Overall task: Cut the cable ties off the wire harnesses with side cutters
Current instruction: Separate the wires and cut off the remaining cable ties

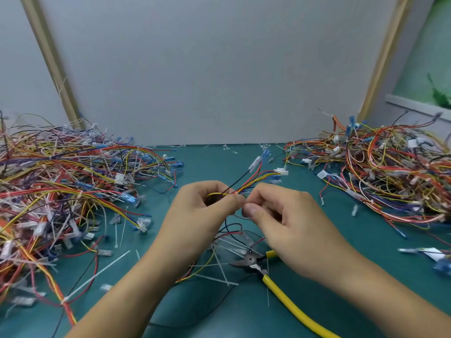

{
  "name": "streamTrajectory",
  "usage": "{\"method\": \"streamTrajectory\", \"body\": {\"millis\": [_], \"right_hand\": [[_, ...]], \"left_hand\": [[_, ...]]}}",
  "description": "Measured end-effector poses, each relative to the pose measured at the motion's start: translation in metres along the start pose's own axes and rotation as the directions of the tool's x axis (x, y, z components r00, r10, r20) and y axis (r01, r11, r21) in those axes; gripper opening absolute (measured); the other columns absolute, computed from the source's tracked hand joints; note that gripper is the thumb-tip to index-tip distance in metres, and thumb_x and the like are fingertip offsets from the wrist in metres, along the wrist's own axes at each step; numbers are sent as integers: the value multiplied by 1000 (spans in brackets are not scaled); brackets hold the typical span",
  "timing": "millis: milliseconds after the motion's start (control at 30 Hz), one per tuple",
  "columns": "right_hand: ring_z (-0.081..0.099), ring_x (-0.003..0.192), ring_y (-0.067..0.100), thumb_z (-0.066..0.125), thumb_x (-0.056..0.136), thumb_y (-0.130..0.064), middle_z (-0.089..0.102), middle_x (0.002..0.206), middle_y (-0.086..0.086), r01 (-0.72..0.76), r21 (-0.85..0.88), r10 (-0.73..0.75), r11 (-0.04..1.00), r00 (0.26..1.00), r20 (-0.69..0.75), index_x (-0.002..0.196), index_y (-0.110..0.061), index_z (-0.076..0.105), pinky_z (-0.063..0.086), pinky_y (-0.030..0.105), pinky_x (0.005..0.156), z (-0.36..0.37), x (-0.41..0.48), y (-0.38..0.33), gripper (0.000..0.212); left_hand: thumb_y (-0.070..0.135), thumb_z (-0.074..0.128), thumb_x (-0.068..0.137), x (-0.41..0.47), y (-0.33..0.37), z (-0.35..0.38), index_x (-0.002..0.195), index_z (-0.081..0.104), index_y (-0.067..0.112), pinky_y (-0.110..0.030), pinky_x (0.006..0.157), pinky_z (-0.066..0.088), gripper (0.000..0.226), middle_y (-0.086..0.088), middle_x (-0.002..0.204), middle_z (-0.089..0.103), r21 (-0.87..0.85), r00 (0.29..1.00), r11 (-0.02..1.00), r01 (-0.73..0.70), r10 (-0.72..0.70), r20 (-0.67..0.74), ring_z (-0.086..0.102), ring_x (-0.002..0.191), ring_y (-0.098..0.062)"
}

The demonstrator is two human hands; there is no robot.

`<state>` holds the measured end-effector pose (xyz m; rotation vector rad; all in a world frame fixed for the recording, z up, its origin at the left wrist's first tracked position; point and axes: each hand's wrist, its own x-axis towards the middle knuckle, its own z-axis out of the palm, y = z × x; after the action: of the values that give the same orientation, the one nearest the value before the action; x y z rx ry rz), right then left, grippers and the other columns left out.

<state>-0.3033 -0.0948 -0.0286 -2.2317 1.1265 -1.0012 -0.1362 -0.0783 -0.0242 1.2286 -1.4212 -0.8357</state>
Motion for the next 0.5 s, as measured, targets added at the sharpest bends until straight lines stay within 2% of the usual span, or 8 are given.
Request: {"method": "streamTrajectory", "body": {"millis": [33,67,133,200,267,400,467,500], "right_hand": [[34,50,10,58,97,-24,44,53,-4,-9,69,8,998,1000,17,78,-23,58,26,23,48,1,0,2,19],[36,52,14,57,97,-23,46,55,0,-11,124,6,992,999,34,78,-22,58,29,28,50,2,0,3,19],[46,63,33,55,98,-23,56,66,13,-3,181,-9,983,998,63,81,-23,59,39,43,55,5,-1,3,18],[50,67,38,52,97,-27,58,74,22,17,204,-33,979,997,73,82,-25,60,43,53,61,7,-1,2,17],[52,67,40,50,95,-30,58,75,24,29,216,-46,976,996,75,82,-26,61,44,56,63,8,-1,3,18],[50,67,39,52,94,-29,58,74,22,4,306,-20,952,999,48,84,-24,65,43,53,63,11,-2,6,18],[48,62,37,54,96,-26,59,69,19,-31,388,14,921,999,48,86,-21,67,40,43,58,15,-2,9,18],[44,55,32,55,98,-22,57,59,10,-55,437,33,898,998,59,87,-19,68,37,33,54,17,-2,11,18]], "left_hand": [[36,66,70,0,0,0,68,68,14,-32,63,30,22,-8,63,48,3,1000,1000,8,-8,-3,39,64,-16],[35,66,70,0,-1,1,67,66,12,-32,64,30,23,-8,63,47,3,1000,1000,14,-14,-5,39,64,-17],[34,66,69,0,-1,-1,66,66,10,-34,65,30,24,-8,63,49,-7,1000,1000,21,-21,-11,39,64,-17],[31,64,68,1,-1,-2,62,66,13,-34,66,32,19,-5,62,51,-11,1000,1000,21,-21,-22,41,63,-15],[30,64,68,2,-2,-1,61,65,15,-34,66,33,17,-4,61,52,-23,999,1000,20,-20,-30,41,63,-14],[30,64,69,3,-4,-2,64,66,11,-33,67,38,20,-2,62,56,-45,1000,999,10,-11,-22,47,64,-13],[28,64,71,4,-5,-4,66,66,9,-31,67,40,20,0,61,58,-59,1000,998,0,-1,-7,50,63,-11],[27,64,72,5,-6,-5,67,66,7,-28,67,41,20,1,61,59,-75,1000,997,-4,4,1,50,63,-11]]}}
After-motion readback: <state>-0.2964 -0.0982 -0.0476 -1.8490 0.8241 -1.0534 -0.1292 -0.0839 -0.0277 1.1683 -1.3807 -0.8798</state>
